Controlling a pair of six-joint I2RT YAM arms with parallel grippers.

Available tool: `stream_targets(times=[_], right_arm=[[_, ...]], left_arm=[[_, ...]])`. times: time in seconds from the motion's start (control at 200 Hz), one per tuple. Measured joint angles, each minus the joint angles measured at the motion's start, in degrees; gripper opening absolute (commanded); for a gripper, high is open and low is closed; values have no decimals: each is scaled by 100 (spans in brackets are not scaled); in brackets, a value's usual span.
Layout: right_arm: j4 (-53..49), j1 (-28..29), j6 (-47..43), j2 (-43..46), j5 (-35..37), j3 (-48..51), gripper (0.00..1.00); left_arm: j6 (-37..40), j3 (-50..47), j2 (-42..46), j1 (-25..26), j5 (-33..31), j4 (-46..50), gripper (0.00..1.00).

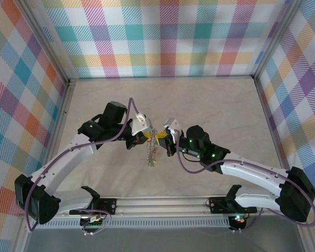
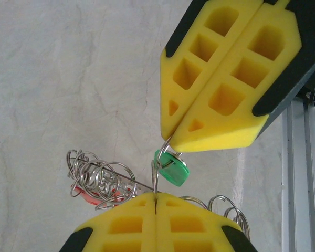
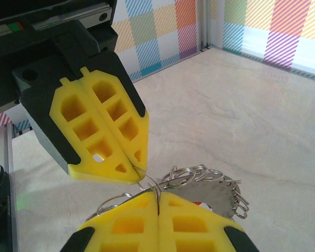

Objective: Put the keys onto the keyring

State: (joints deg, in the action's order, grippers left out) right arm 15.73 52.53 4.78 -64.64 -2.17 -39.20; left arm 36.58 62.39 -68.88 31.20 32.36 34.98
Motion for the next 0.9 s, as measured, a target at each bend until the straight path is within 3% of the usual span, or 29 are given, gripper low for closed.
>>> stream_targets(times=[0.205, 0.36, 0.74, 0.9], right_arm=[[-87, 0, 219, -42, -44, 0, 10], [-131, 0, 304, -52, -55, 24, 27], [-518, -74, -221, 118, 129, 26, 35], [-551, -503, -868, 358, -339, 26, 39]], left_arm=[[-105, -284, 63, 0, 44, -350, 0], [-184, -424, 66, 0, 85, -546, 0], [-232, -501, 59, 0, 131, -804, 0], [-221, -501, 59, 0, 258, -809, 0]])
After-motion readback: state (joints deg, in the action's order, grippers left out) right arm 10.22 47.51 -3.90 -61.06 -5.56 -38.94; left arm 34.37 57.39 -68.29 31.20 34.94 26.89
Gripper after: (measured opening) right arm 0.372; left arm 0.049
